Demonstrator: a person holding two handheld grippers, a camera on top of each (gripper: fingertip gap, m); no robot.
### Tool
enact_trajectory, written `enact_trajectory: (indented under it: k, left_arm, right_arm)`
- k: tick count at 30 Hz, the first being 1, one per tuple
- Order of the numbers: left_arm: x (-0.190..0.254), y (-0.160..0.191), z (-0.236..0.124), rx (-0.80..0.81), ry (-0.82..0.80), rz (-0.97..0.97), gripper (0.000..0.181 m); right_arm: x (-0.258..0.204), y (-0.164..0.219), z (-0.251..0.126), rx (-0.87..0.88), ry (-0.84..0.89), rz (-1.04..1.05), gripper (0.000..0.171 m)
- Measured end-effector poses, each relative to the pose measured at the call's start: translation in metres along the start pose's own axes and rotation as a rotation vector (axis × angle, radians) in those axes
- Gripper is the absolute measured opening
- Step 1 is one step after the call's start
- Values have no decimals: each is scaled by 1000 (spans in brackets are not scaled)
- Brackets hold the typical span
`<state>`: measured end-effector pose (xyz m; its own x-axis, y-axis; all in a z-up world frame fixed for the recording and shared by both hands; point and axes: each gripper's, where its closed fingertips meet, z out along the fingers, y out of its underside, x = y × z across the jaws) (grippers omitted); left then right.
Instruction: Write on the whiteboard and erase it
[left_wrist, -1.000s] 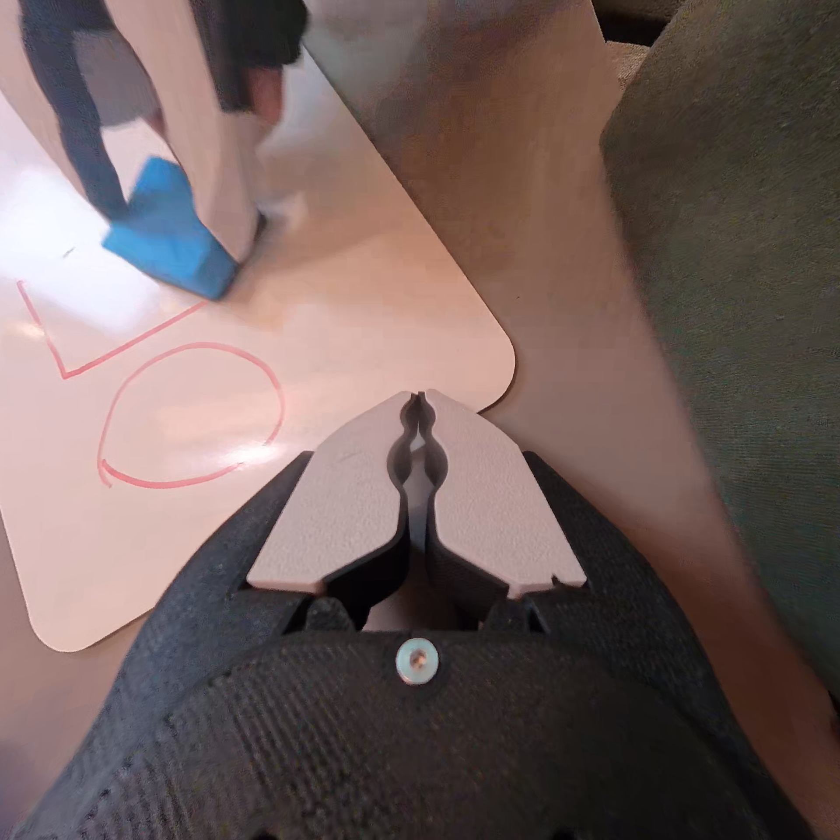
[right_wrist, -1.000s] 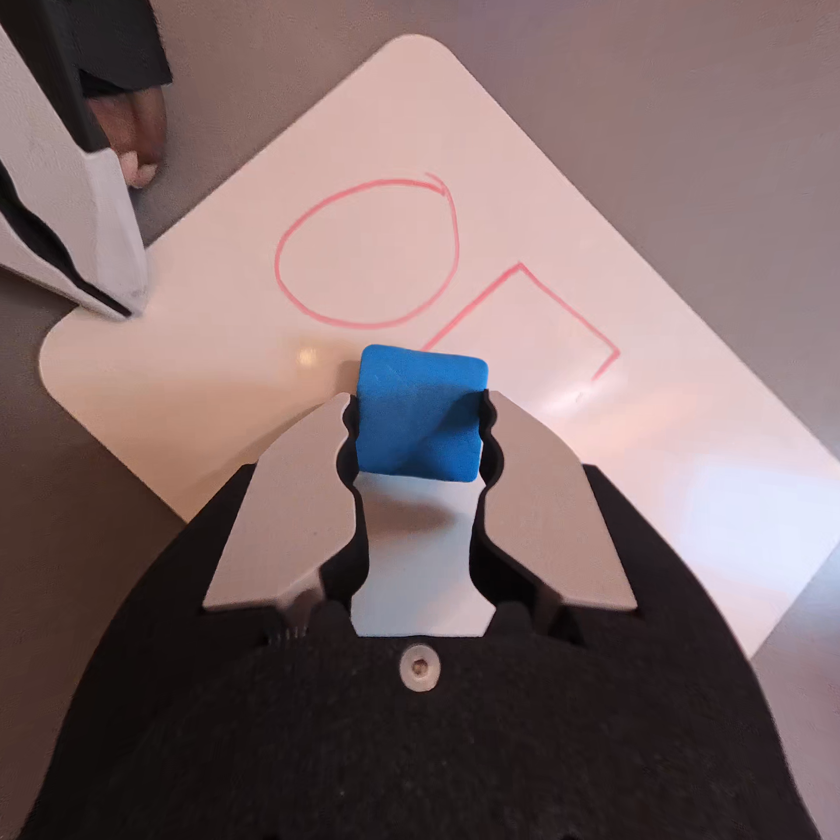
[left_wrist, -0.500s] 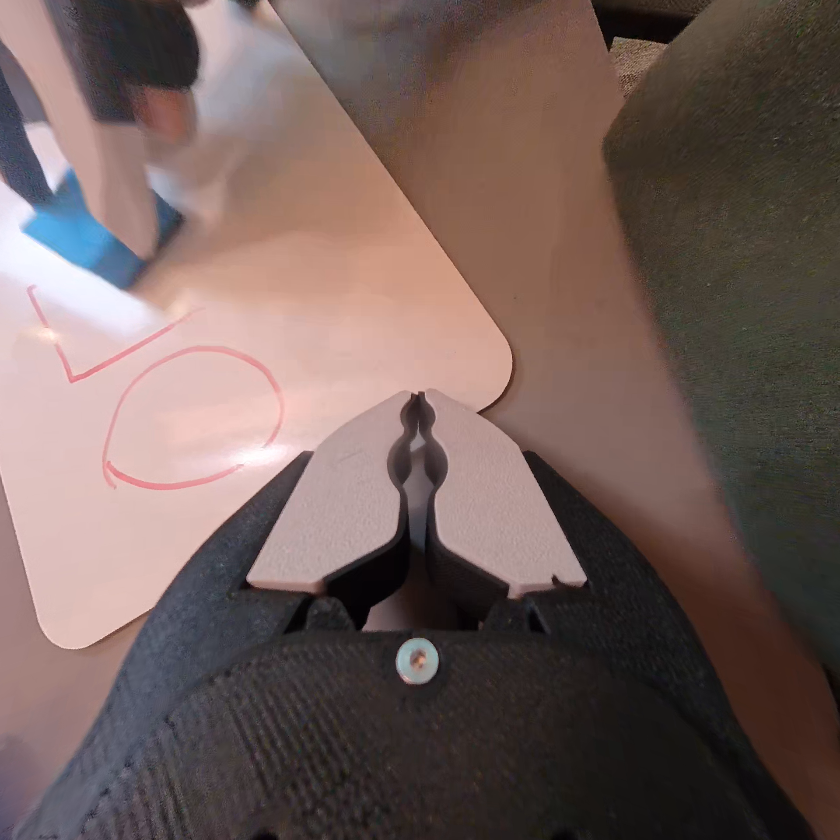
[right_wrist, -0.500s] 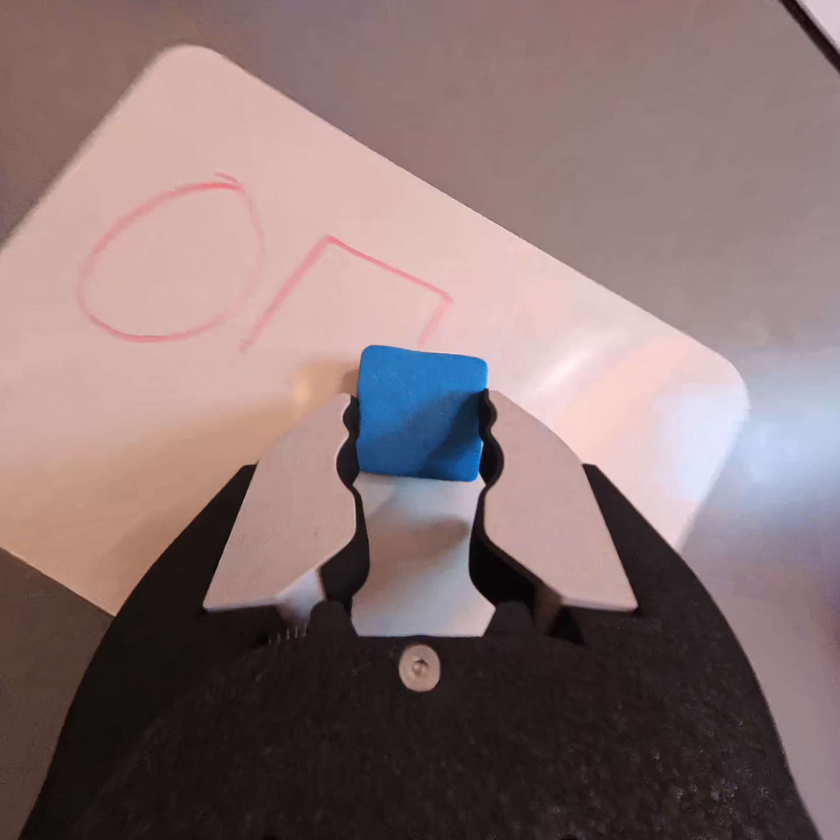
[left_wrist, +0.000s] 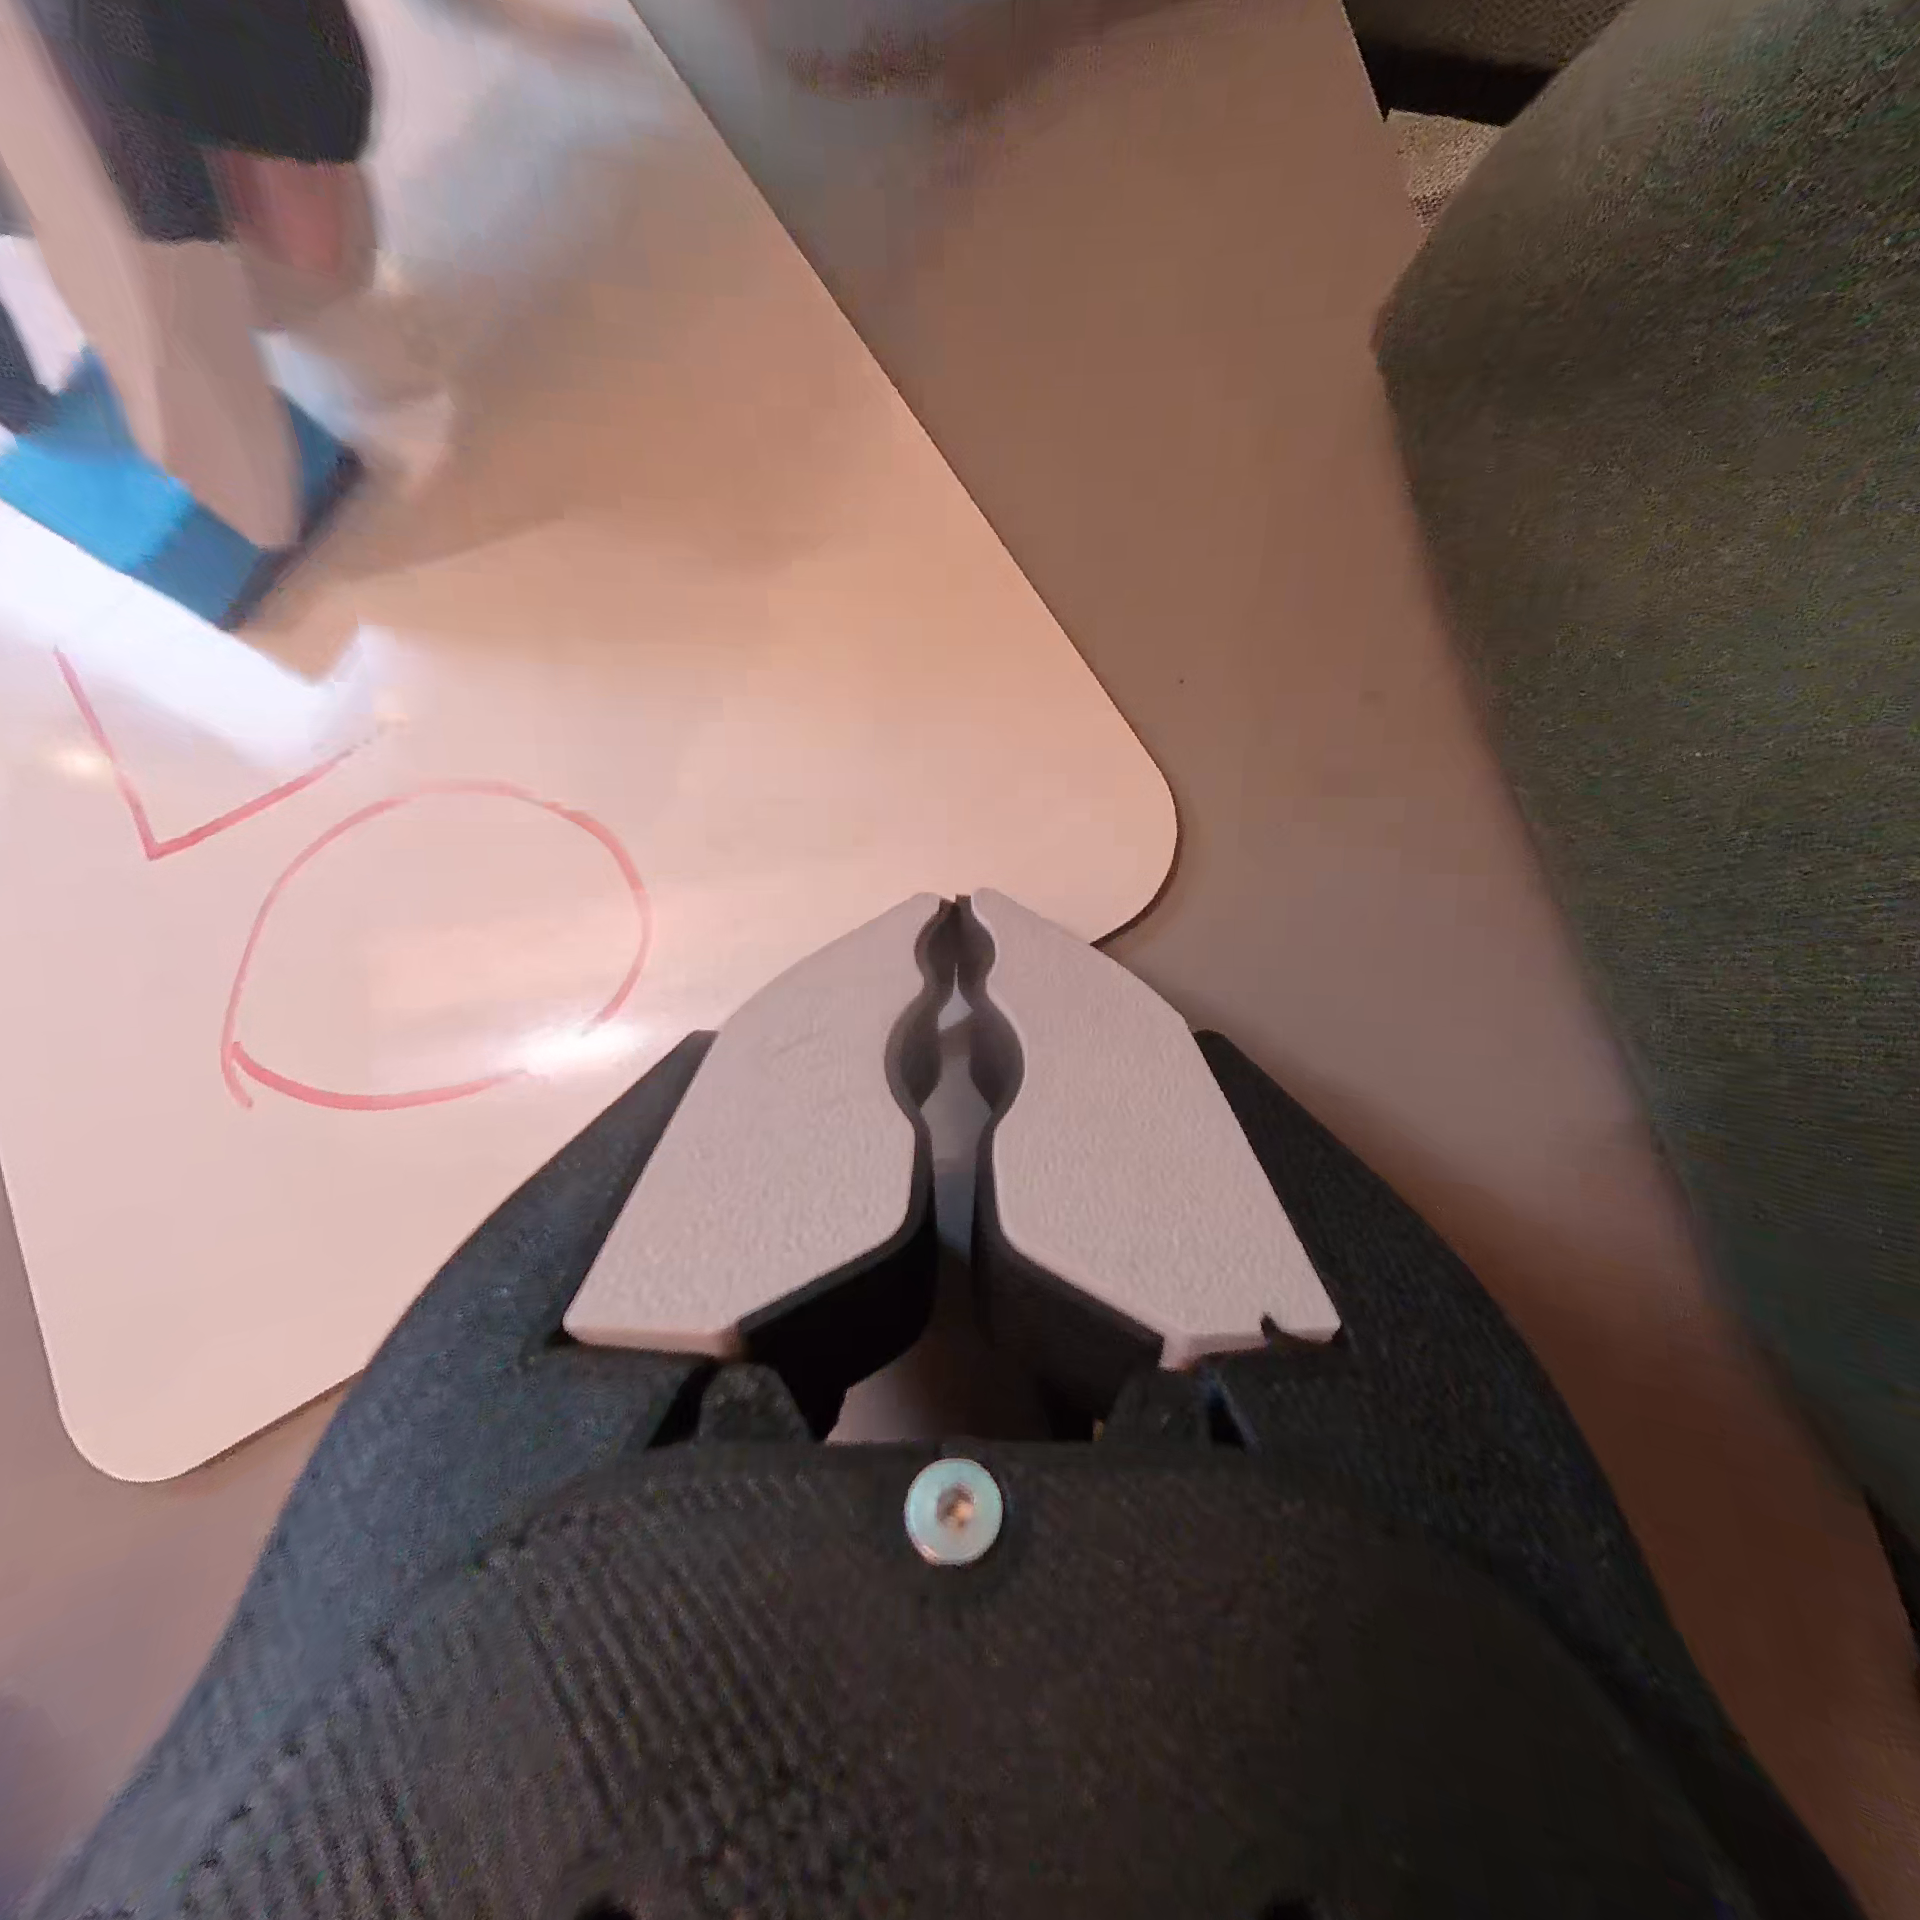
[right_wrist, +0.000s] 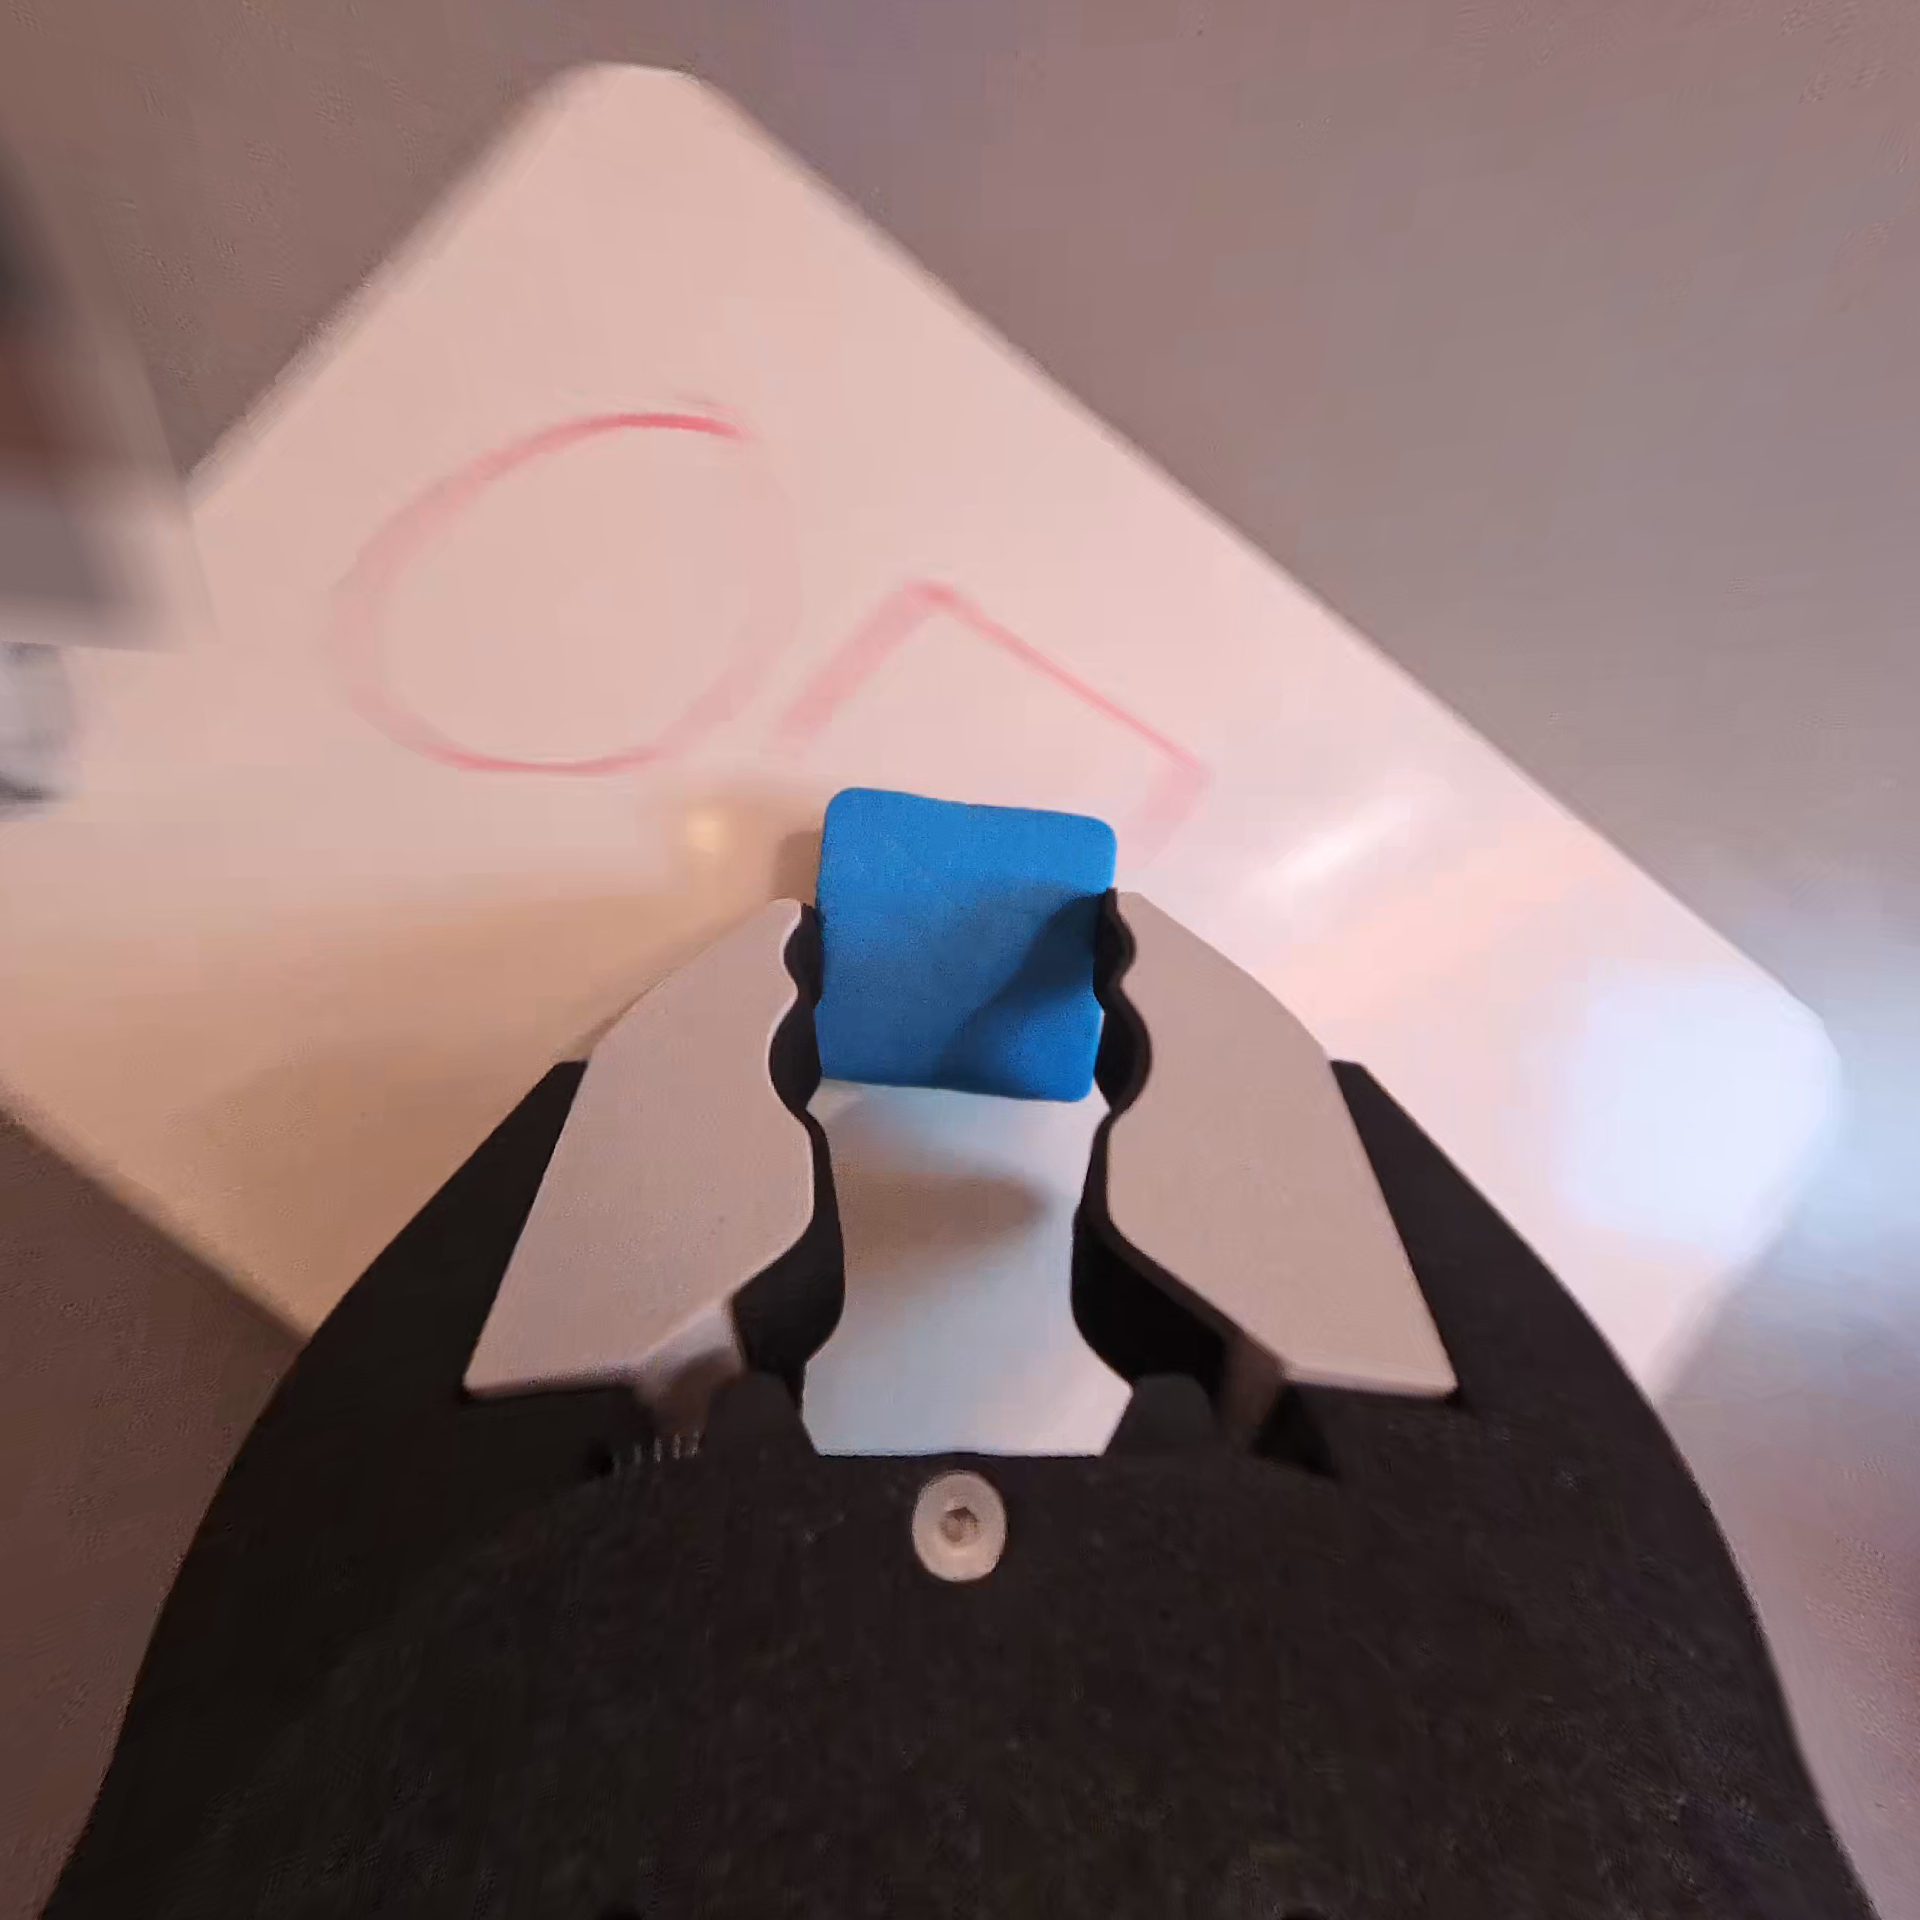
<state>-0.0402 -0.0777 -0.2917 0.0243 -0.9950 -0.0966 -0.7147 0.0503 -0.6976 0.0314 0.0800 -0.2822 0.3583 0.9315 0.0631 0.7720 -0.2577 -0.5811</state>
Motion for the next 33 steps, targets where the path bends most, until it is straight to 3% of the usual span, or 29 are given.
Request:
enact_trajectory:
  k: [2, 4, 8, 10, 13, 16, 18, 20, 21, 26, 29, 31, 33]
  left_arm:
    - [0, 0, 0, 1, 6, -4, 0]
    - [0, 0, 0, 0, 9, -6, 0]
    - [2, 0, 0, -3, -2, 4, 0]
    - [2, 0, 0, -6, -7, 6, 0]
    - [2, -1, 0, -4, -9, 6, 0]
    - [2, -1, 0, -6, -10, 10, 0]
    - [2, -1, 0, -5, -17, 17, 1]
    - [1, -1, 0, -5, -27, 25, 0]
    - [1, -1, 0, -2, -27, 28, 0]
    - [-1, -1, 0, -3, -27, 28, 0]
    - [-1, -1, 0, -5, -34, 32, 0]
    - [-1, -1, 0, -9, -43, 37, 0]
    - [-2, 0, -1, -11, -51, 39, 0]
  right_arm:
    - [-48, -14, 6, -3, -76, -114, 51]
    - [-60, -30, 16, 4, -93, -158, 52]
    - [23, -36, 28, 44, 21, 39, 52]
    - [39, -26, 21, 51, 50, 86, 51]
    - [-13, -23, 15, 31, -24, -6, 51]
    - [-61, -44, 26, 23, -69, -163, 51]
    - [-20, -52, 36, 39, -28, -53, 51]
    - [40, -39, 31, 42, 50, 97, 51]
    - [47, -30, 25, 35, 52, 120, 51]
    - [-49, -42, 26, 17, -42, -140, 51]
    - [5, -54, 39, 60, 8, 0, 52]
    - [46, -40, 32, 63, 50, 96, 51]
    - [26, -28, 22, 50, 10, 36, 51]
